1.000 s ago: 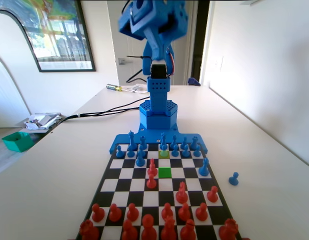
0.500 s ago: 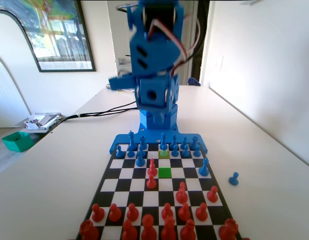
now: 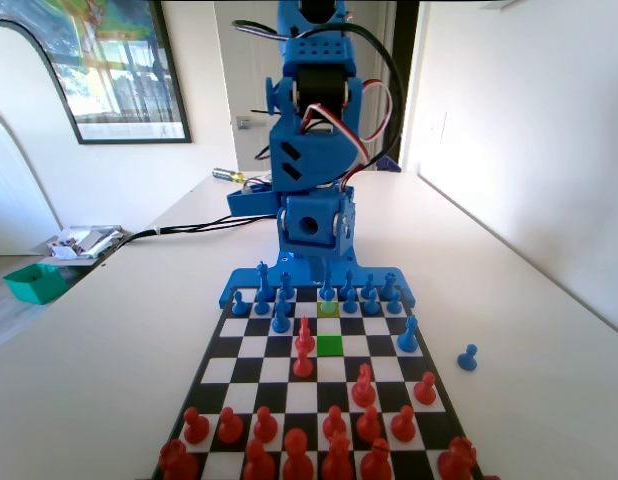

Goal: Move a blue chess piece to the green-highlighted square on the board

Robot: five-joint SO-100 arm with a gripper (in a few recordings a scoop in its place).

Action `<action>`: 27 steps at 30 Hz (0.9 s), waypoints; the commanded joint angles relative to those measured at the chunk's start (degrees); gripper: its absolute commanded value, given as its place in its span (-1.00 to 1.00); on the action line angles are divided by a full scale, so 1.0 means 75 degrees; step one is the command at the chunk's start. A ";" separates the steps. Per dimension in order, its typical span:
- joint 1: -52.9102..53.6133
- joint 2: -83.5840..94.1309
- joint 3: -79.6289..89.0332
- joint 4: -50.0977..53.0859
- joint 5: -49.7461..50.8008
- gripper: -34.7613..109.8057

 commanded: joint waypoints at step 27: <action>-0.0598 -0.0867 0.0750 -0.1453 0.0375 -0.36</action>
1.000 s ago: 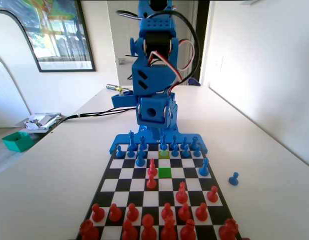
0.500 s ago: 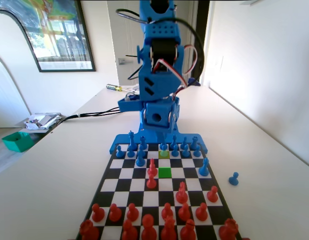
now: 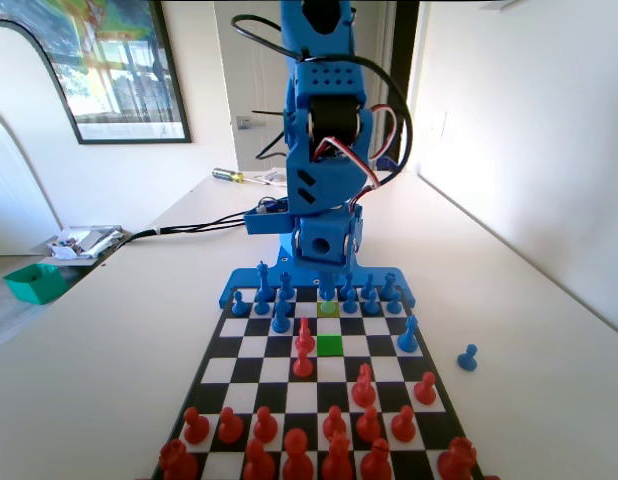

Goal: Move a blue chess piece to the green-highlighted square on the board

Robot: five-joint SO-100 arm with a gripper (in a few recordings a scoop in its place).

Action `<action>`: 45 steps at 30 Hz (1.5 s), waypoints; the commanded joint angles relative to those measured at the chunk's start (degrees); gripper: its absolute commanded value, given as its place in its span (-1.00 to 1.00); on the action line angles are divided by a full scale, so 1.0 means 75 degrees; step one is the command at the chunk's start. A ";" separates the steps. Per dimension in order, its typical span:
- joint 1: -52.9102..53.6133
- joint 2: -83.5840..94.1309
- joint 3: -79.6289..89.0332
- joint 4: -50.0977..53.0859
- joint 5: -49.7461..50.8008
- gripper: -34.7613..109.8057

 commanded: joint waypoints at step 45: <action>0.0059 -0.0750 0.0234 -0.1688 -0.0328 -0.51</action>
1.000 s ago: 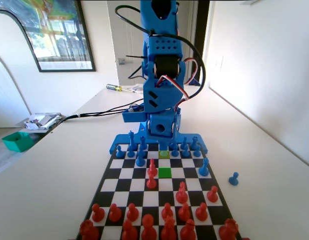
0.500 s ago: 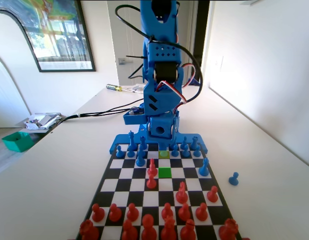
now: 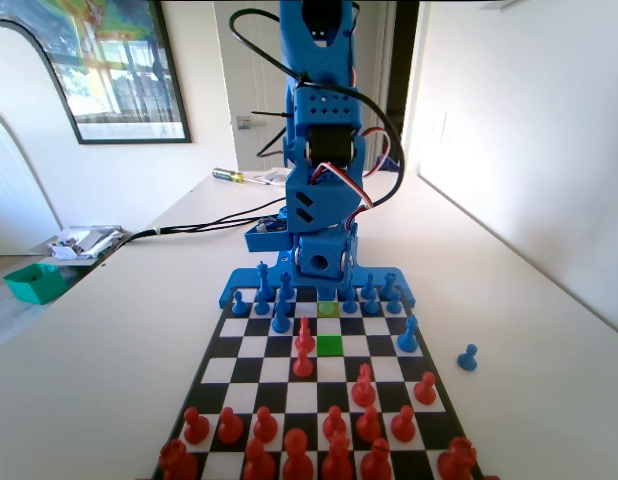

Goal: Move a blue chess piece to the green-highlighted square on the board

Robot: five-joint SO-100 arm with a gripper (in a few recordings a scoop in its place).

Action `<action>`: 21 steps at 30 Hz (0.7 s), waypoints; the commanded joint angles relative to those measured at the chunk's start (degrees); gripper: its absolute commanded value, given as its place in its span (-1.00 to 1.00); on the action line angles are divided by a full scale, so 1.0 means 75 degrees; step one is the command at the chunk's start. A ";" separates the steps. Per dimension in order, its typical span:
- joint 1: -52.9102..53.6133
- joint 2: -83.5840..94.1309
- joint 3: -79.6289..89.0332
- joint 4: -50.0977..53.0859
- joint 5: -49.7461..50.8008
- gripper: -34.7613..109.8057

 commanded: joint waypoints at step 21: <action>0.0258 -0.1172 -0.3258 0.1641 0.1488 -0.51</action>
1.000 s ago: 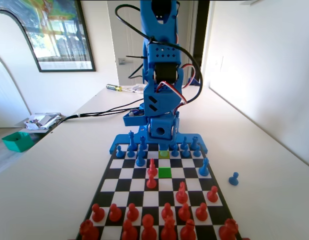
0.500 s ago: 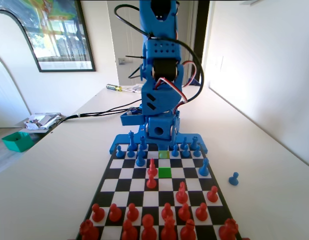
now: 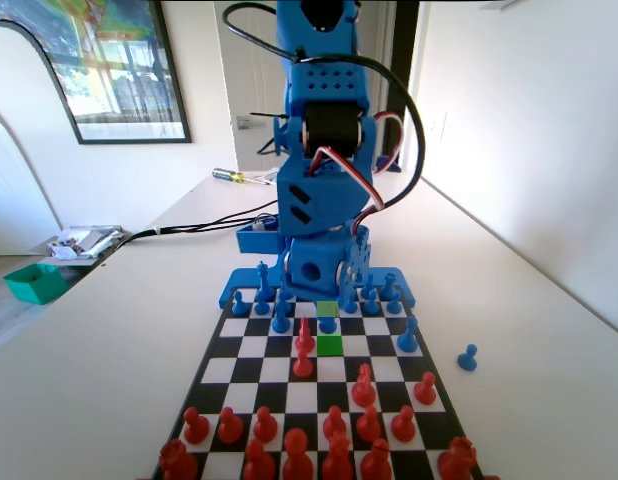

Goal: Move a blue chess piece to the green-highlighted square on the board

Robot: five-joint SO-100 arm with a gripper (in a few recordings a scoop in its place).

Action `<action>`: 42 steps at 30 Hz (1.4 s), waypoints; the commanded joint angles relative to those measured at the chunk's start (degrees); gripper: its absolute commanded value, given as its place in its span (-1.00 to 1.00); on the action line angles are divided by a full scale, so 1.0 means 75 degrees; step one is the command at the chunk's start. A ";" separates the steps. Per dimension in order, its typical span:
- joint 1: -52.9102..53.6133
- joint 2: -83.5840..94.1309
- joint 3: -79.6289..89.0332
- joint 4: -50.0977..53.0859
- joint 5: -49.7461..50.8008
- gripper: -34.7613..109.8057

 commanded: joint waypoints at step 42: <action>-0.0293 -0.0539 0.0598 -0.1852 0.0738 -0.32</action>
